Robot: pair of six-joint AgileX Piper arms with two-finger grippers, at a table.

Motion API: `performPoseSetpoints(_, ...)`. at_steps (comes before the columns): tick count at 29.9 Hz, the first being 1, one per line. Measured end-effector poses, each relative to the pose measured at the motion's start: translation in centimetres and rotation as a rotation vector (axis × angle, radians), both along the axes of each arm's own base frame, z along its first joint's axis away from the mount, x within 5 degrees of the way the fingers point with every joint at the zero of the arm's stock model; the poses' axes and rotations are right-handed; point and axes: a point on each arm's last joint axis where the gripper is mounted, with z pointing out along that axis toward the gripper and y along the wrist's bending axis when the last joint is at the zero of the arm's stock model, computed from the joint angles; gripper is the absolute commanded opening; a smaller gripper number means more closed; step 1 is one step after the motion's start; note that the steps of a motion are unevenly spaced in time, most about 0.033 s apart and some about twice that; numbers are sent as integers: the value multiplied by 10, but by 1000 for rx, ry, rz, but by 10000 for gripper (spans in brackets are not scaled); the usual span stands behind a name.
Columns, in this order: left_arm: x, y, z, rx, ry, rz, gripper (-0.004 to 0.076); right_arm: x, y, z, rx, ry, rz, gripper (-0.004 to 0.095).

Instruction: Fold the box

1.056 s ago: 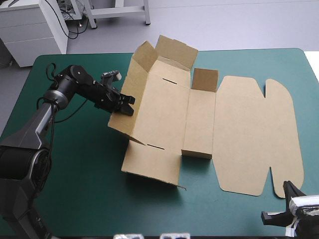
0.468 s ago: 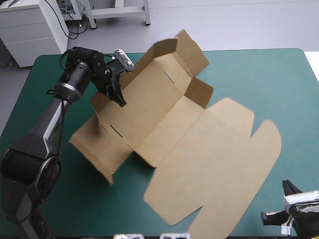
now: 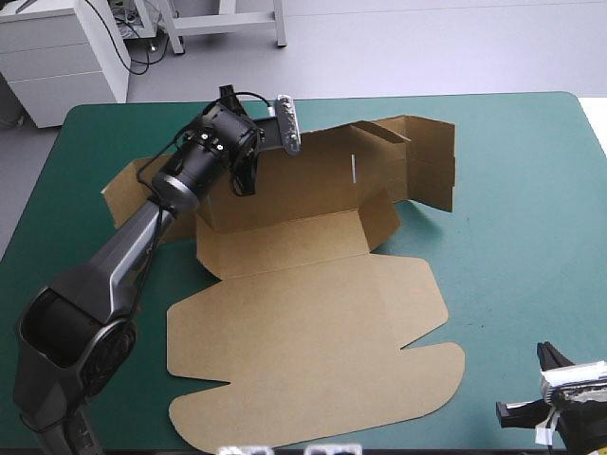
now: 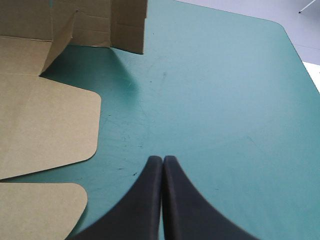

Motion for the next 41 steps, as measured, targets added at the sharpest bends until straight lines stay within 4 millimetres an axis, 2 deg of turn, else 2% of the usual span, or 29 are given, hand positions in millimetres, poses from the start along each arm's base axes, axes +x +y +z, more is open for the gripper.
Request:
performPoseSetpoints(8,-33,-54,4,83,-78,-142,-8,0,0,0,2,2,-1,-19)
performPoseSetpoints(14,-62,-71,2,131,-128,-182,-8,0,0,0,15,4,-5,-19)
performPoseSetpoints(18,-82,-69,-3,160,-194,-196,-8,0,0,0,15,5,-5,-19)
performPoseSetpoints(26,-115,-62,-21,192,-463,-210,-8,0,0,0,15,5,-5,-19)
performPoseSetpoints(32,-123,-52,-47,201,-584,-223,-8,0,0,0,15,6,-5,-19)
performPoseSetpoints(37,-128,-47,-70,166,-581,-227,-8,0,0,-1,17,18,-4,-19)
performPoseSetpoints(41,-129,-48,-75,137,-573,-236,-8,0,0,-1,22,19,-6,-19)
